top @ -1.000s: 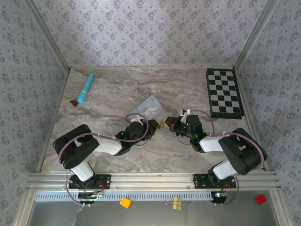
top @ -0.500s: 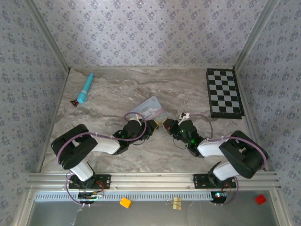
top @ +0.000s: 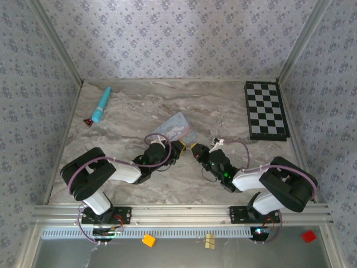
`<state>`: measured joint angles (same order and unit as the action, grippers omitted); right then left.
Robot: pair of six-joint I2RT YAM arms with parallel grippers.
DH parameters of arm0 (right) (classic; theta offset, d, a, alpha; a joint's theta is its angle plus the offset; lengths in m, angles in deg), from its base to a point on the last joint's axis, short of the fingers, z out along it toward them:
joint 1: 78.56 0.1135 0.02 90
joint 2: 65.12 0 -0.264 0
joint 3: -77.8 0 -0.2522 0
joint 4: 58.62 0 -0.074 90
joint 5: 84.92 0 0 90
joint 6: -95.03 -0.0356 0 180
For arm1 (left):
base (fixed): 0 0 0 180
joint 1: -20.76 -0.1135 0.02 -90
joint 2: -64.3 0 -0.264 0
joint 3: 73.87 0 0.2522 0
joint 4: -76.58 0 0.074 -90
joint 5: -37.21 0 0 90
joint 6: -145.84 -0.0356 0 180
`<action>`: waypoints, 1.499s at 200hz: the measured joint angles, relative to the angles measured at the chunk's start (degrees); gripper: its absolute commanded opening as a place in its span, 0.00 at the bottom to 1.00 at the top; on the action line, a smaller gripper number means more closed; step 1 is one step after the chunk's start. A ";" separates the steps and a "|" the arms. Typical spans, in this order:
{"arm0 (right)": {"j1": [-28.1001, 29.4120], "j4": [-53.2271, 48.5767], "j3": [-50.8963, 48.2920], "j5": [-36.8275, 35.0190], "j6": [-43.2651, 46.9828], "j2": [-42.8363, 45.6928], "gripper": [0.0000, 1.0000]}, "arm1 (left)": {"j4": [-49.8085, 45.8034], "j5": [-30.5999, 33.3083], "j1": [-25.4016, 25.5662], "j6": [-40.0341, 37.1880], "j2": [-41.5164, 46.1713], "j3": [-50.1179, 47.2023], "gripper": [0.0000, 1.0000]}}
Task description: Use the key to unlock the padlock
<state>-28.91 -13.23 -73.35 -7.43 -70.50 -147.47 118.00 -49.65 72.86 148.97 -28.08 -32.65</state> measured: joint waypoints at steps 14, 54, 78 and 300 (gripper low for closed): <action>0.70 2.32 -0.04 -0.33 0.00 -0.72 0.00 | -0.66 1.49 0.00 0.44 1.16 0.00 0.00; 0.90 7.54 -0.04 -0.09 0.00 -2.10 0.00 | -2.95 3.19 0.00 0.61 4.22 0.00 0.00; -0.81 7.58 -0.04 2.93 -0.07 -2.19 0.00 | -3.15 3.17 0.00 0.63 4.24 0.00 0.00; -7.76 -8.57 -1.03 18.88 3.23 11.43 0.00 | -4.00 -4.96 -0.63 0.44 5.81 0.11 0.00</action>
<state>-36.67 -21.80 -74.38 11.46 -67.26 -136.03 114.00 -54.61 72.23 149.40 -22.26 -32.54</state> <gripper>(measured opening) 0.051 0.154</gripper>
